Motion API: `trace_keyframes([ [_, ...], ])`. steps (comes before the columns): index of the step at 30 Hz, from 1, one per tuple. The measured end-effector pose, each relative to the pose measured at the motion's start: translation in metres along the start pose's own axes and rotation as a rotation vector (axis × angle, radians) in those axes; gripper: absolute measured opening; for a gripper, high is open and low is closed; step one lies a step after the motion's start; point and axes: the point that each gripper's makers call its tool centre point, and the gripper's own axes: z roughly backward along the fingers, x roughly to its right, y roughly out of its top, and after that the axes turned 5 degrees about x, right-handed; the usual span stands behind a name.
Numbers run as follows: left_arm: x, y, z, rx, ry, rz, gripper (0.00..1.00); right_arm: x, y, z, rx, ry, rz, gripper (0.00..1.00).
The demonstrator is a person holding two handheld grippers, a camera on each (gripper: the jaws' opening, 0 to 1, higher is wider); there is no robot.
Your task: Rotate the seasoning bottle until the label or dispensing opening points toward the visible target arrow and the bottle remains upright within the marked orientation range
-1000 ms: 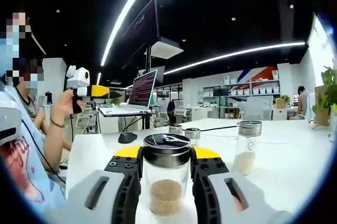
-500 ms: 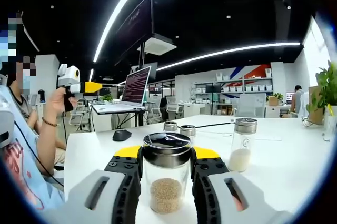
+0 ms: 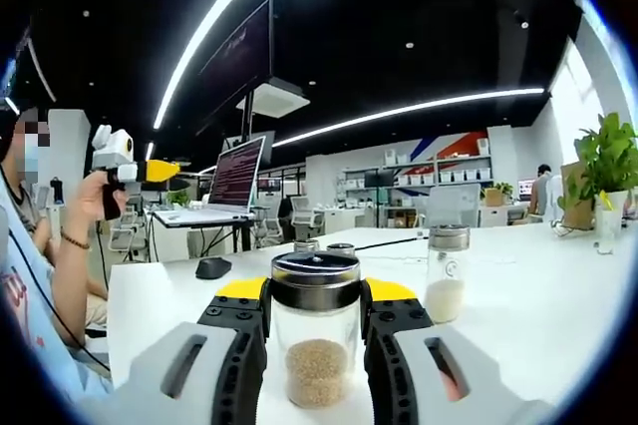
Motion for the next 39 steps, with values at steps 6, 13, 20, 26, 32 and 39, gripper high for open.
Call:
trace_keyframes([
  [6,0.002,0.002,-0.001,0.006,-0.005,-0.006,0.91,-0.001,-0.001,0.0,-0.004,-0.022,0.006,0.35],
  [13,0.005,0.001,0.0,0.002,-0.017,-0.003,0.91,0.0,-0.002,0.001,0.001,-0.099,0.035,0.35],
  [20,0.009,0.005,0.005,0.015,-0.021,-0.011,0.9,0.002,-0.012,0.003,-0.019,-0.129,-0.006,0.34],
  [26,0.012,0.007,0.004,0.023,-0.019,-0.014,0.9,0.005,-0.015,0.004,-0.022,-0.145,-0.025,0.34],
  [32,0.015,0.005,0.001,0.022,-0.019,-0.014,0.9,0.007,-0.015,0.003,-0.013,-0.176,-0.018,0.34],
  [39,0.019,0.002,0.001,0.012,-0.025,-0.021,0.9,0.007,0.0,0.007,0.036,-0.156,0.015,0.51],
])
